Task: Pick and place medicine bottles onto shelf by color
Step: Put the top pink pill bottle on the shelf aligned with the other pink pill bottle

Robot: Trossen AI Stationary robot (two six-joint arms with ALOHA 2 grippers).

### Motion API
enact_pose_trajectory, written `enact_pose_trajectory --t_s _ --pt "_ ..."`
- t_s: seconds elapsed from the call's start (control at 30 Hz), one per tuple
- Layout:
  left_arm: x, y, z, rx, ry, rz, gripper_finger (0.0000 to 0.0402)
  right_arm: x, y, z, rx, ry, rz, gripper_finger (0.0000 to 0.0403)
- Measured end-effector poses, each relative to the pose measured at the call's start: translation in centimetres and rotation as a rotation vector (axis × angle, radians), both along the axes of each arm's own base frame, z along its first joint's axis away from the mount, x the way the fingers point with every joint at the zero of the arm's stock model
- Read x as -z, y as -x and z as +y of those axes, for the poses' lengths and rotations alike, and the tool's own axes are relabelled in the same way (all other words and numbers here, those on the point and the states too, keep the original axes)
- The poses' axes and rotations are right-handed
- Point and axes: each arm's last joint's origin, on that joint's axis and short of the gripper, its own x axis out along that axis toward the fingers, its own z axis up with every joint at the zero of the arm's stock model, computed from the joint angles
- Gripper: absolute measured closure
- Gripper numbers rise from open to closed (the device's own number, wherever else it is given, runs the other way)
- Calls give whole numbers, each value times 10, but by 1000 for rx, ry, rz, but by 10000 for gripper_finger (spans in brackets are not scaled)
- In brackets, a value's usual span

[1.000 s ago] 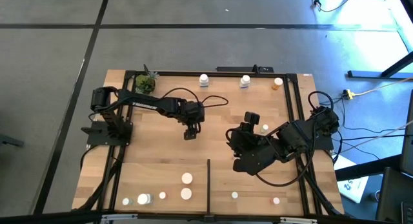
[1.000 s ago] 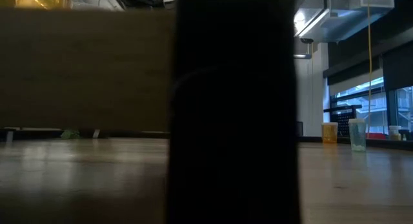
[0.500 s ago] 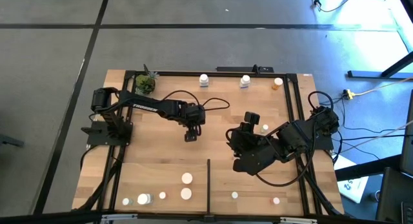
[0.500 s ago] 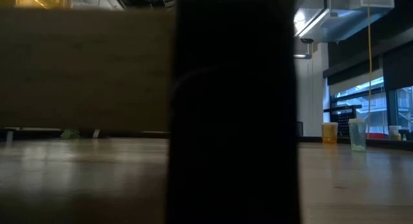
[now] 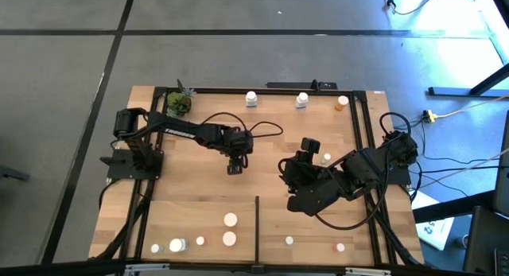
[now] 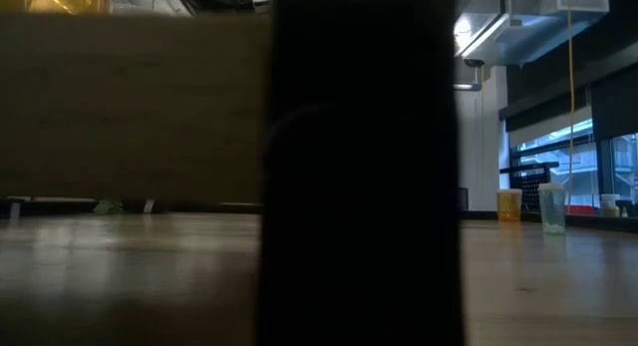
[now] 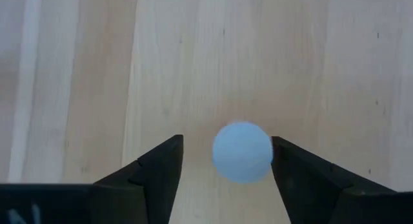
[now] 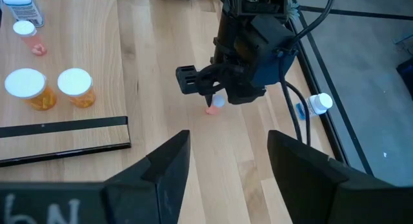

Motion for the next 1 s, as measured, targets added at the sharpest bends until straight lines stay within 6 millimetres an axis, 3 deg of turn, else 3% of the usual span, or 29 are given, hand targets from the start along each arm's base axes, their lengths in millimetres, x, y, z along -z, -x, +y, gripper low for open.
enact_pose_trajectory --t_s 0.7,1.0 --pt "0 0 -2 7 0 -1 284 0 0 0 0 0 0 194" --pt "0 2 -16 36 -1 31 297 0 0 0 0 0 0 194"
